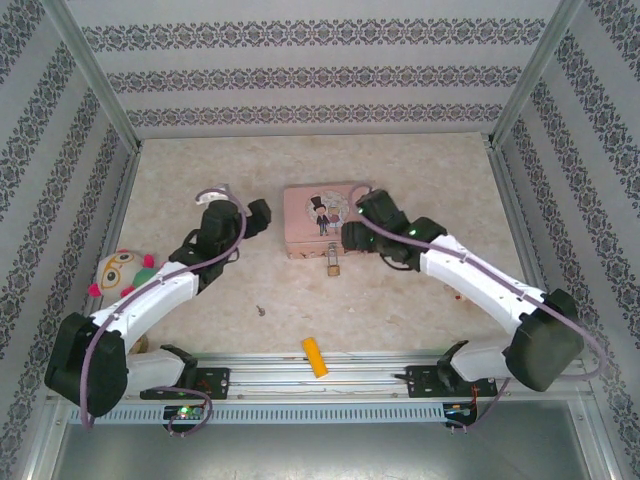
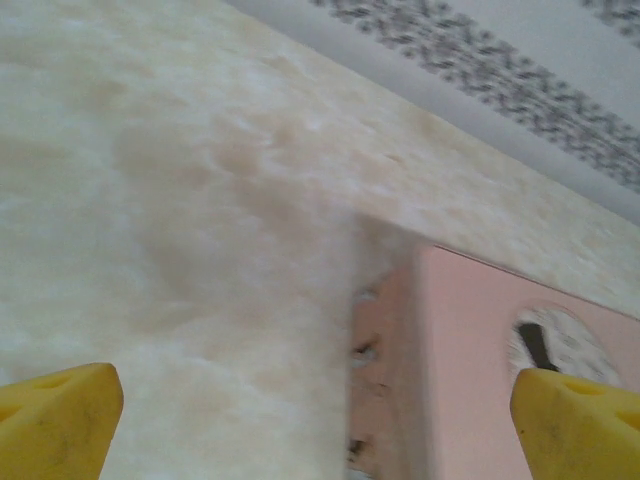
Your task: Unlock the padlock with the key
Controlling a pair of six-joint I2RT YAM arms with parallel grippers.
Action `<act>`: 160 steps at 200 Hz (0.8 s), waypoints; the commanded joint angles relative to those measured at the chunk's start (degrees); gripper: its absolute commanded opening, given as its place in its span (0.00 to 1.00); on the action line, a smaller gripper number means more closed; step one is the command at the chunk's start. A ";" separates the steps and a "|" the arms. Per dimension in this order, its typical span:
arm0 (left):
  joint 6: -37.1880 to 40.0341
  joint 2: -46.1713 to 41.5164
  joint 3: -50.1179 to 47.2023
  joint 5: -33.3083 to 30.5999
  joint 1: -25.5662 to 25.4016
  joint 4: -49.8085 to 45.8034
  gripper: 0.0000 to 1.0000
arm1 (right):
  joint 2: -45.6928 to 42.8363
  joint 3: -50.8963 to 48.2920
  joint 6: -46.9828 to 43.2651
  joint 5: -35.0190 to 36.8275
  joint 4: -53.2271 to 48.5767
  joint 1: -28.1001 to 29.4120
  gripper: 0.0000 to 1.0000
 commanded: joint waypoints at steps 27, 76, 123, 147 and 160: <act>-2.54 -4.28 -2.80 4.25 7.27 -5.30 0.99 | 7.07 2.89 6.12 -0.45 -3.13 13.13 0.61; -5.15 -9.39 -8.76 7.31 14.33 -5.07 0.99 | 21.06 13.21 5.49 -1.58 -6.53 21.76 0.53; -3.57 -14.55 -11.29 7.72 17.91 -6.73 0.99 | 34.48 27.15 4.29 -0.26 -12.79 25.68 0.40; -2.40 -15.61 -11.33 7.72 19.67 -7.31 0.99 | 38.74 32.11 3.64 -1.12 -13.76 26.19 0.33; -2.02 -15.73 -11.20 7.50 20.60 -7.63 0.99 | 40.63 33.97 3.38 -1.56 -14.08 26.18 0.30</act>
